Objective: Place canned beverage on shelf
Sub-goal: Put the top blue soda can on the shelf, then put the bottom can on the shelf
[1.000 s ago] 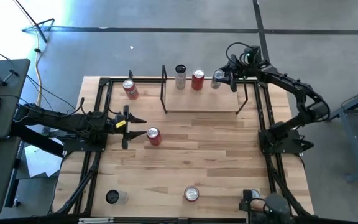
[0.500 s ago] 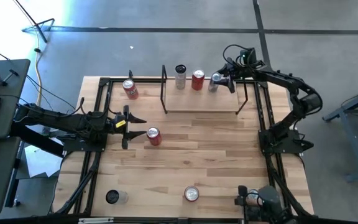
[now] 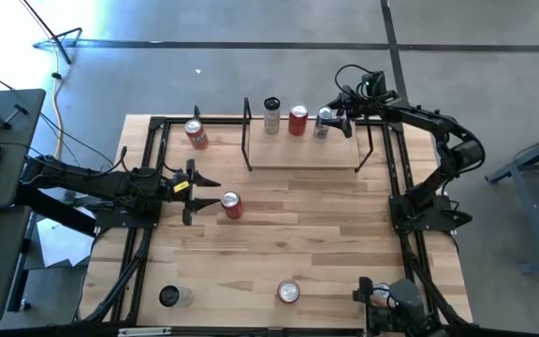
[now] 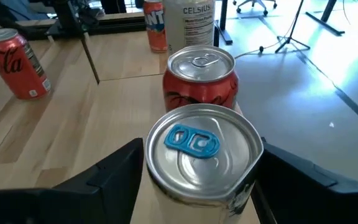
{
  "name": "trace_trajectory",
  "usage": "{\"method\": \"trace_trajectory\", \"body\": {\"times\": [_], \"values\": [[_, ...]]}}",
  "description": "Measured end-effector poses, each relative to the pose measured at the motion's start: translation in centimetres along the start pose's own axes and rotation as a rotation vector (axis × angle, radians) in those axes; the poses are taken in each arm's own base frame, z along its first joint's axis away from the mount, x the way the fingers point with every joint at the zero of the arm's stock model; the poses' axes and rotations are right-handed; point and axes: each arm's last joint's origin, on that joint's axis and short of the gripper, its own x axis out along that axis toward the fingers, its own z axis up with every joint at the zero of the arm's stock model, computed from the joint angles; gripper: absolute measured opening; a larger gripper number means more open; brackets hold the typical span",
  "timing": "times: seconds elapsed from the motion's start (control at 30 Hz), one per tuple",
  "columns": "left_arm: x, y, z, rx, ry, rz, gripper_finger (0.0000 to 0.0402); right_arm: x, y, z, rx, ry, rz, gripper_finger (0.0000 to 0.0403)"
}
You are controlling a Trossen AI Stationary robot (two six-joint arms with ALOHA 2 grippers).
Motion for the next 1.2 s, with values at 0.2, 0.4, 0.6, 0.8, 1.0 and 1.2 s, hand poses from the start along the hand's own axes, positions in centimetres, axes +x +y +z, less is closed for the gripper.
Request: {"method": "trace_trajectory", "body": {"times": [0.2,0.4,0.6,0.8,1.0,1.2], "values": [[0.0,0.0,0.0,0.000,0.000,0.000,0.0204,0.0,-0.2,0.7,0.031,-0.013,-0.005,0.0284],[0.0,0.0,0.0,0.000,0.000,0.000,0.0204,-0.1,-0.6,1.3,0.024,-0.003,-0.046,0.0285],[0.0,0.1,0.0,0.008,0.003,0.026,0.0204,0.3,-0.5,2.2,-0.002,0.006,-0.070,0.0286],[0.0,0.1,-0.1,0.011,0.010,0.032,0.0204,0.9,-0.2,3.0,-0.014,0.013,-0.063,0.0287],[0.0,0.1,-0.2,0.006,0.019,0.035,0.0204,0.7,-0.2,4.2,-0.001,0.026,-0.055,0.0287],[0.0,0.2,-0.2,-0.021,0.018,0.065,0.0204,-0.4,1.4,7.3,0.013,0.202,-0.220,0.0280]]}}
